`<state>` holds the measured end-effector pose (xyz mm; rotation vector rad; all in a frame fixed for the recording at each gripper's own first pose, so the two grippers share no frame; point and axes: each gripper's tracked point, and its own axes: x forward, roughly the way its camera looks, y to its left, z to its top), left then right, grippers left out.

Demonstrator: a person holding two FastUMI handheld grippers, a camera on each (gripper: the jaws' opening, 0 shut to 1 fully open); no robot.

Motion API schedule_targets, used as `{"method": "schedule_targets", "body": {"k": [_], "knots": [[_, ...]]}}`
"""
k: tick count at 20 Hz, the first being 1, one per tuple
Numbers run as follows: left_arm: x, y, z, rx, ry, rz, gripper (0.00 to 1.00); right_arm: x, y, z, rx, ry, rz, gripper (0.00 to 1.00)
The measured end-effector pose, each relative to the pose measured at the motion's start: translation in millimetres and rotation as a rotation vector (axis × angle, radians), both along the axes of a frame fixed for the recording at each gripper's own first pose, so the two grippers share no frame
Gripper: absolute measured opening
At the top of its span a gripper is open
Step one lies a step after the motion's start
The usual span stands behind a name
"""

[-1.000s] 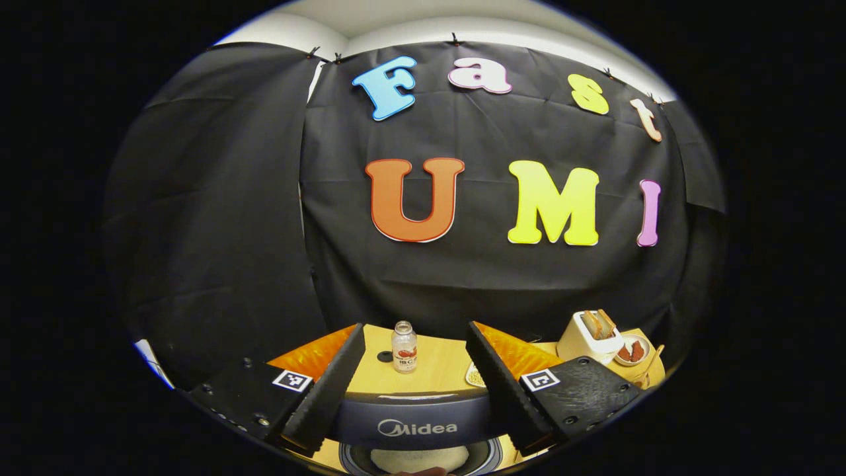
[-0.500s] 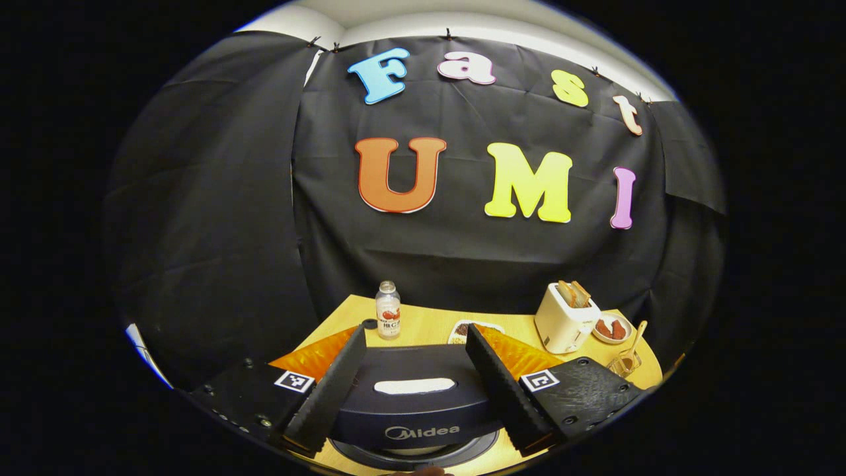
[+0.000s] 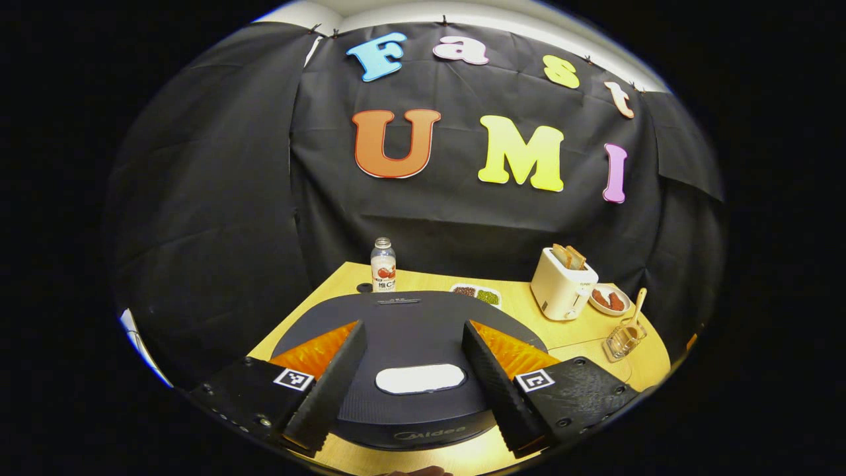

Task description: Close the left gripper, press the button to open the rice cooker; take a wooden spoon from the chopstick holder with the right hand, scoop a spoonful of rice and pour it into the rice cooker, then put the wooden spoon back into the chopstick holder.

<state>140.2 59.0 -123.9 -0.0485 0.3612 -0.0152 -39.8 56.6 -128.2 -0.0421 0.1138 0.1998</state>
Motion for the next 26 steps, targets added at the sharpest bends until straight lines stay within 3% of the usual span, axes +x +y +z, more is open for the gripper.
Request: {"method": "schedule_targets", "body": {"k": [8, 13, 18, 26], "knots": [[-19, -4, -32, 0.029, 0.080, 0.029, 0.96, -18, 8, 12, -0.028, -0.023, 0.026, 0.98], [-39, -8, -42, 0.039, 0.067, 0.048, 0.96, -34, 6, 7, -0.016, -0.022, 0.045, 1.00], [-56, -10, -41, 0.050, -0.004, 0.068, 0.96, -55, -4, -2, 0.000, -0.016, 0.045, 1.00], [-53, -10, -38, 0.072, -0.243, 0.066, 0.97, -81, -11, 7, -0.034, -0.052, 0.030, 1.00]]}}
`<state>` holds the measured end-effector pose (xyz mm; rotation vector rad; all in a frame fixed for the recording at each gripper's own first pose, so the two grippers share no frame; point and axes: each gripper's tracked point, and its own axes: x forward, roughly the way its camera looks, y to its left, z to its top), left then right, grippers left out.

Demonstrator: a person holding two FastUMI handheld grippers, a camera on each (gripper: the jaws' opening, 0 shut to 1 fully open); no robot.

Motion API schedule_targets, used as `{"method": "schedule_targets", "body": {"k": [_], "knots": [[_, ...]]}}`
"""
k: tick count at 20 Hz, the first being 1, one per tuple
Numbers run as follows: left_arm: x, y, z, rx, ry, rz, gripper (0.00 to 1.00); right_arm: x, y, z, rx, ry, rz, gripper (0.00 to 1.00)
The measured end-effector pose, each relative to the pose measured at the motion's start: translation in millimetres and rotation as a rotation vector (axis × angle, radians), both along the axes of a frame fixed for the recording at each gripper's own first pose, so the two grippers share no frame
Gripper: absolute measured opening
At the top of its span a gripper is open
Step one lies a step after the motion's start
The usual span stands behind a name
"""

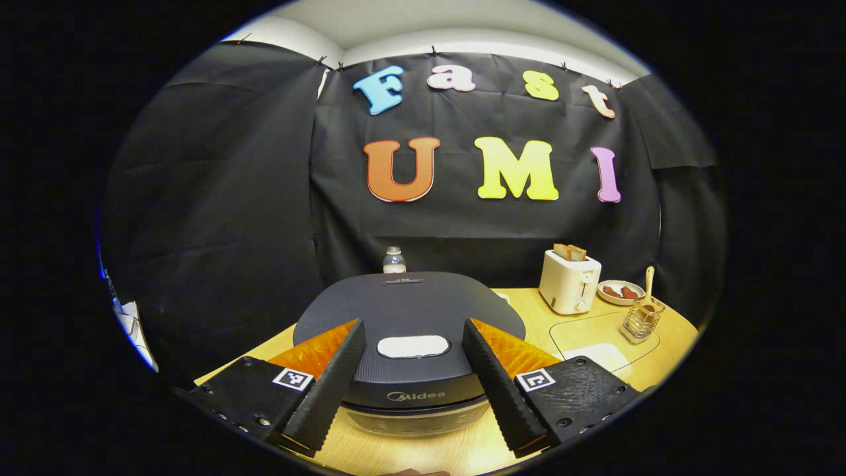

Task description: Close the left gripper, press the button to open the rice cooker; take a wooden spoon from the chopstick holder with the right hand, scoop a spoonful of rice and pour it into the rice cooker, then put the wooden spoon back into the chopstick holder.

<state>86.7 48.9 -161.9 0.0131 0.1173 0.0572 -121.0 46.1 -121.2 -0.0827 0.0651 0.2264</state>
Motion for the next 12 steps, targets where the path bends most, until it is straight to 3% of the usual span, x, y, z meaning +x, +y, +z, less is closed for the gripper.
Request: {"method": "schedule_targets", "body": {"k": [4, 12], "knots": [[1, 0, -4, -0.012, -0.041, 0.008, 0.97, -9, 8, -2, -0.013, 0.016, 0.021, 1.00], [1, 0, -7, -0.003, -0.003, -0.003, 0.97, -15, 8, 11, -0.021, 0.006, 0.002, 1.00]]}}
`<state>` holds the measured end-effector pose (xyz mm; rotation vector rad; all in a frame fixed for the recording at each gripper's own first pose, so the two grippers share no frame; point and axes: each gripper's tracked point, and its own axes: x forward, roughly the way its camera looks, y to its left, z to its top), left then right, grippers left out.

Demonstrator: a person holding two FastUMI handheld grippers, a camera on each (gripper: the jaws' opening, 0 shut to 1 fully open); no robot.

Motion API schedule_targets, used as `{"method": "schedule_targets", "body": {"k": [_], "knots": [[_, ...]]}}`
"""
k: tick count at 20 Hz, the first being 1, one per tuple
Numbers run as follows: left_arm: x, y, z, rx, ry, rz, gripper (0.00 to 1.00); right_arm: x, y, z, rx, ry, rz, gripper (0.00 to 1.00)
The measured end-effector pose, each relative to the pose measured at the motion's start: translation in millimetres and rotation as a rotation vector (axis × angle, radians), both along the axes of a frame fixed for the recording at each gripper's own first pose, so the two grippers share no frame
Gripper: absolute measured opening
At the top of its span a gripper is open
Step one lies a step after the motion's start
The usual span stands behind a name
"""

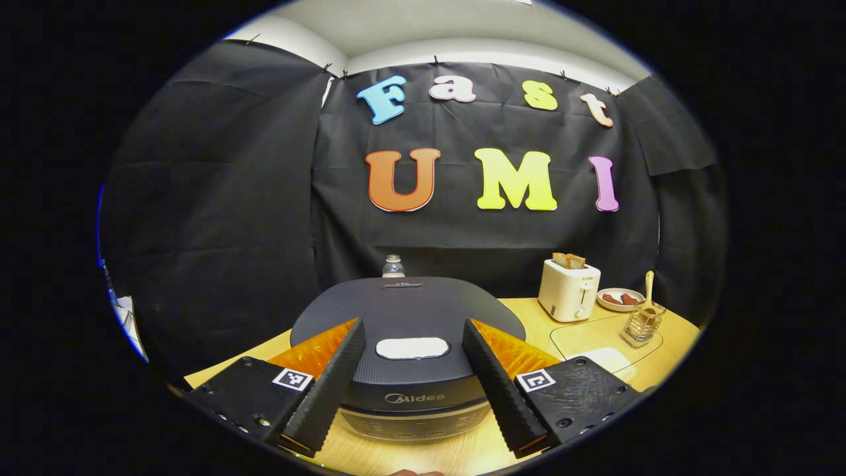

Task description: Close the left gripper, press the button to open the rice cooker; take a wooden spoon from the chopstick holder with the right hand, scoop a spoonful of rice and pour it into the rice cooker, then put the wooden spoon back into the chopstick holder.

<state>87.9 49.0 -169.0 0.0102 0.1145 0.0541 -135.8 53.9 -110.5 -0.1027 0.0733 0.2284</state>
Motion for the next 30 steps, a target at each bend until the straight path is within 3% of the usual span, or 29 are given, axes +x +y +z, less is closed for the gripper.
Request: {"method": "schedule_targets", "body": {"k": [6, 7, 9, 13, 14, 15, 26, 30], "knots": [[-10, -3, 4, 0.000, 0.073, 0.018, 0.95, 1, -7, 24, 0.016, -0.034, -0.025, 0.98], [-14, -7, 6, -0.001, 0.085, 0.002, 1.00, 3, -9, 28, 0.018, -0.039, -0.030, 0.98], [-23, -24, 9, -0.043, 0.113, -0.053, 0.95, 7, -12, 39, 0.029, -0.048, -0.041, 1.00], [-49, -34, 38, -0.125, 0.098, -0.050, 0.95, 8, -15, 53, 0.045, -0.056, -0.052, 0.98], [-57, -37, 44, -0.134, 0.092, -0.048, 1.00, 7, -16, 56, 0.047, -0.057, -0.055, 0.98], [-65, -41, 52, -0.135, 0.081, -0.046, 0.95, 7, -19, 59, 0.049, -0.059, -0.060, 1.00], [-156, -76, 121, -0.086, -0.054, -0.106, 0.94, 0, -45, 88, 0.058, -0.107, -0.108, 1.00], [-184, -87, 129, -0.014, -0.098, -0.133, 0.94, 2, -52, 87, 0.059, -0.103, -0.127, 1.00]]}}
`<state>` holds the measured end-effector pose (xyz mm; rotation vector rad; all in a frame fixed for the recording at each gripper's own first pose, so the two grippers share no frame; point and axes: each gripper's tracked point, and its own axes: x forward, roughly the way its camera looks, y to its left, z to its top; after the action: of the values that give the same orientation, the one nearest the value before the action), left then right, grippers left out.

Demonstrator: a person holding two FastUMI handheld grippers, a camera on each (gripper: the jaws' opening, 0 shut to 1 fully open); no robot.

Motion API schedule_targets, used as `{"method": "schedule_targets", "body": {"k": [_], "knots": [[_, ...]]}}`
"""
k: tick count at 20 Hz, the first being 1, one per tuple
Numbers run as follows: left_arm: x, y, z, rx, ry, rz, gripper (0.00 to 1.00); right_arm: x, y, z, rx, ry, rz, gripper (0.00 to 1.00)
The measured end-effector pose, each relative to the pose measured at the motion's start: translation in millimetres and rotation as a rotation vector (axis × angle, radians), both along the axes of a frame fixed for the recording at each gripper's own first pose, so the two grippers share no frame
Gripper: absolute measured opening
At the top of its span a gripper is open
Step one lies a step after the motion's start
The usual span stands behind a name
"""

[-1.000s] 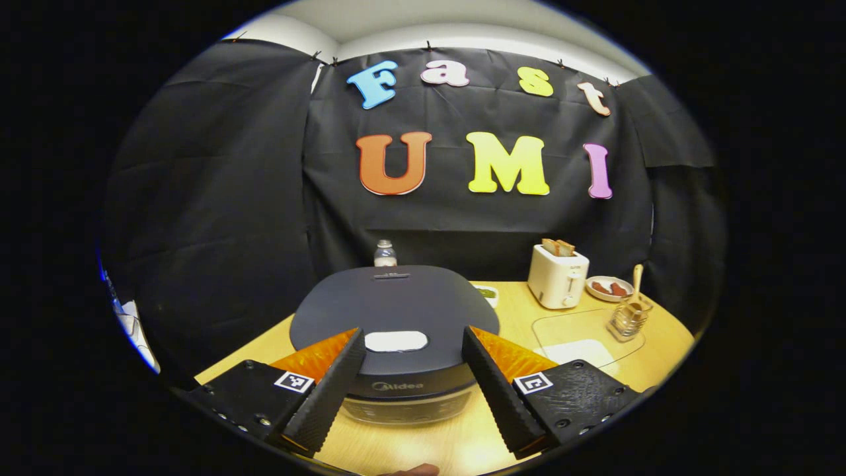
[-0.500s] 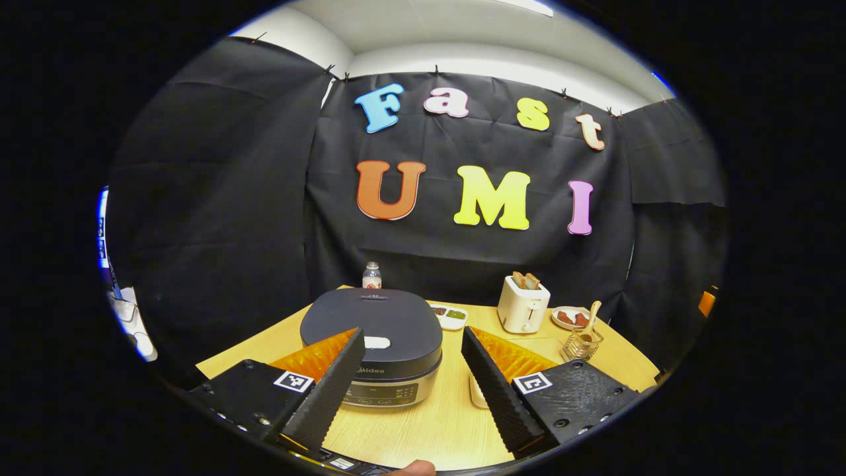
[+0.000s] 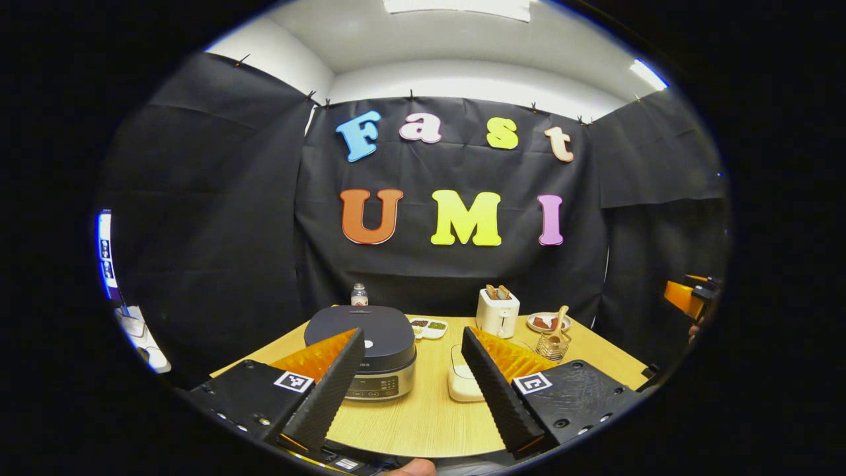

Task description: Close the left gripper, press the button to open the rice cooker; take a wooden spoon from the chopstick holder with the right hand, scoop a spoonful of rice and pour it into the rice cooker, then put the wooden spoon back into the chopstick holder.

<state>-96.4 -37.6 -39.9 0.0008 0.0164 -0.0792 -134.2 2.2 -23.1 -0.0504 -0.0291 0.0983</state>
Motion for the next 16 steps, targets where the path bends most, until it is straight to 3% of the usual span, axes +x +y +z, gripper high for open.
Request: {"method": "schedule_targets", "body": {"k": [1, 2, 3, 6, 7, 9, 10, 15, 16], "knots": [[-6, -3, 0, 0.016, -0.014, -0.007, 0.94, -1, 1, -2, -0.001, 0.006, 0.000, 1.00], [-11, -3, 1, 0.026, -0.024, -0.009, 0.84, -2, 3, -3, -0.002, 0.011, 0.004, 1.00], [-17, -3, 3, 0.031, -0.032, -0.008, 0.94, -3, 5, -4, -0.003, 0.016, 0.009, 1.00], [-30, -5, 12, 0.024, -0.057, -0.014, 0.94, -6, 8, 0, -0.015, 0.016, 0.008, 1.00], [-32, -7, 14, 0.020, -0.062, -0.020, 1.00, -7, 8, 3, -0.021, 0.012, 0.004, 1.00], [-33, -4, 20, 0.016, -0.068, -0.023, 1.00, -11, 10, 9, -0.028, 0.007, 0.001, 0.99], [-33, -4, 21, 0.014, -0.075, -0.022, 0.94, -12, 13, 12, -0.024, 0.008, 0.008, 0.98], [-35, -10, 17, 0.010, -0.072, -0.032, 0.95, -21, 21, 15, 0.000, 0.023, 0.039, 1.00], [-38, -9, 16, 0.016, -0.073, -0.030, 1.00, -23, 20, 17, -0.001, 0.019, 0.040, 1.00]]}}
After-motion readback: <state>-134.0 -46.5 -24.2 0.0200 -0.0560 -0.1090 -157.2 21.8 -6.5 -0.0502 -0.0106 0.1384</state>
